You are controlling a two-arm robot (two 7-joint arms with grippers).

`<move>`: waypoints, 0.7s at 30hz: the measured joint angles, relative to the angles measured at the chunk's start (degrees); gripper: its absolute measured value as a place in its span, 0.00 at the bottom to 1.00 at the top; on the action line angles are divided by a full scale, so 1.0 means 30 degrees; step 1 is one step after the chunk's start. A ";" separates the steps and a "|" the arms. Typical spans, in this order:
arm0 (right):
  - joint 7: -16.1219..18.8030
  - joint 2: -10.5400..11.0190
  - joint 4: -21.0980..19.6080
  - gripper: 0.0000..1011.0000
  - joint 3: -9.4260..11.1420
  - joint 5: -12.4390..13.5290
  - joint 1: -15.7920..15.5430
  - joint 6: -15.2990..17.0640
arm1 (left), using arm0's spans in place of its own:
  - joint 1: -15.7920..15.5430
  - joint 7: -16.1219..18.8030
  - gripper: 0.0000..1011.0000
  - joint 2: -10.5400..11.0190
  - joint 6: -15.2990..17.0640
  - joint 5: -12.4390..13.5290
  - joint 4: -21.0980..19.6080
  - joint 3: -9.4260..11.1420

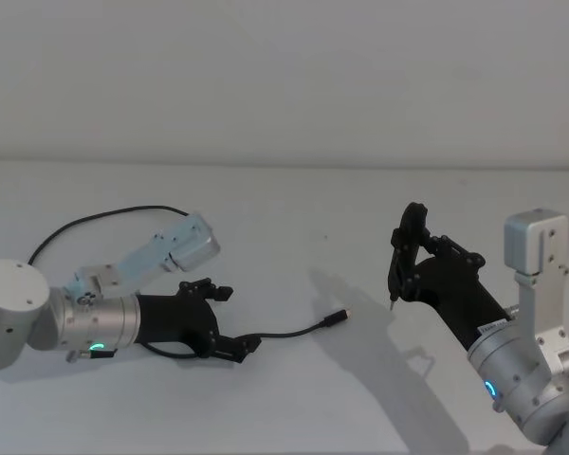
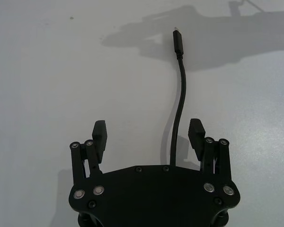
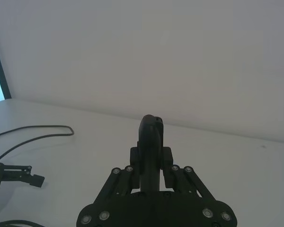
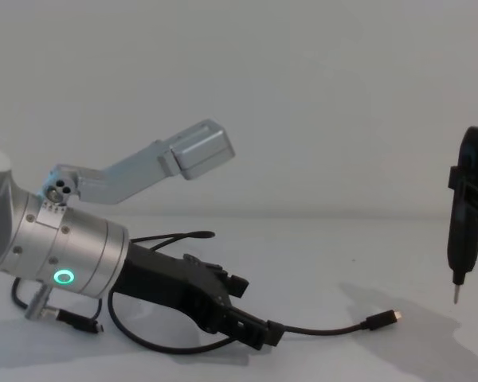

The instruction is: Pick up the data cable with the one hand.

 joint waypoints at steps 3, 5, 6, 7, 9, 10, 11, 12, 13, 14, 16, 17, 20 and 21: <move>0.0000 -0.0001 0.0000 0.27 0.0000 0.0001 -0.0001 0.0000 | -0.0021 0.0012 0.99 -0.0036 0.0036 0.0009 0.0045 0.0026; -0.0001 0.0000 0.0001 0.27 0.0000 0.0001 0.0000 0.0000 | -0.0033 0.0016 0.99 -0.0051 0.0047 0.0011 0.0061 0.0035; -0.0002 0.0000 0.0000 0.27 0.0000 0.0001 -0.0001 -0.0001 | -0.0043 0.0019 0.99 -0.0066 0.0056 0.0016 0.0074 0.0045; -0.0001 -0.0001 0.0001 0.27 -0.0001 0.0001 0.0000 0.0000 | -0.0046 0.0022 0.99 -0.0073 0.0060 0.0016 0.0082 0.0050; -0.0001 0.0000 0.0001 0.27 0.0000 0.0001 0.0000 0.0001 | -0.0056 0.0026 0.95 -0.0091 0.0072 0.0021 0.0103 0.0064; -0.0001 0.0000 0.0001 0.27 0.0000 0.0000 0.0000 0.0000 | -0.0060 0.0029 0.92 -0.0102 0.0081 0.0025 0.0115 0.0071; -0.0001 0.0000 0.0001 0.27 0.0000 0.0001 0.0000 -0.0001 | -0.0062 0.0031 0.92 -0.0105 0.0084 0.0028 0.0120 0.0075; -0.0001 0.0000 0.0001 0.27 0.0000 0.0001 0.0000 0.0000 | -0.0062 0.0031 0.90 -0.0105 0.0084 0.0028 0.0120 0.0075; -0.0001 0.0000 0.0000 0.27 0.0000 0.0000 0.0000 -0.0001 | -0.0065 0.0035 0.87 -0.0113 0.0090 0.0031 0.0128 0.0080; -0.0002 0.0000 0.0001 0.27 0.0000 0.0000 0.0000 0.0000 | -0.0067 0.0039 0.82 -0.0122 0.0093 0.0034 0.0135 0.0086; -0.0001 -0.0001 0.0001 0.27 0.0000 0.0001 0.0000 0.0000 | -0.0069 0.0041 0.78 -0.0129 0.0098 0.0037 0.0141 0.0089; -0.0001 -0.0001 0.0001 0.27 0.0000 0.0001 0.0000 0.0000 | -0.0070 0.0044 0.76 -0.0131 0.0100 0.0037 0.0143 0.0091; -0.0001 0.0000 0.0001 0.27 -0.0001 0.0001 0.0000 -0.0001 | -0.0076 0.0046 0.68 -0.0139 0.0106 0.0038 0.0152 0.0097; -0.0001 0.0000 0.0001 0.27 0.0000 0.0001 -0.0001 -0.0001 | -0.0079 0.0047 0.62 -0.0141 0.0110 0.0038 0.0155 0.0099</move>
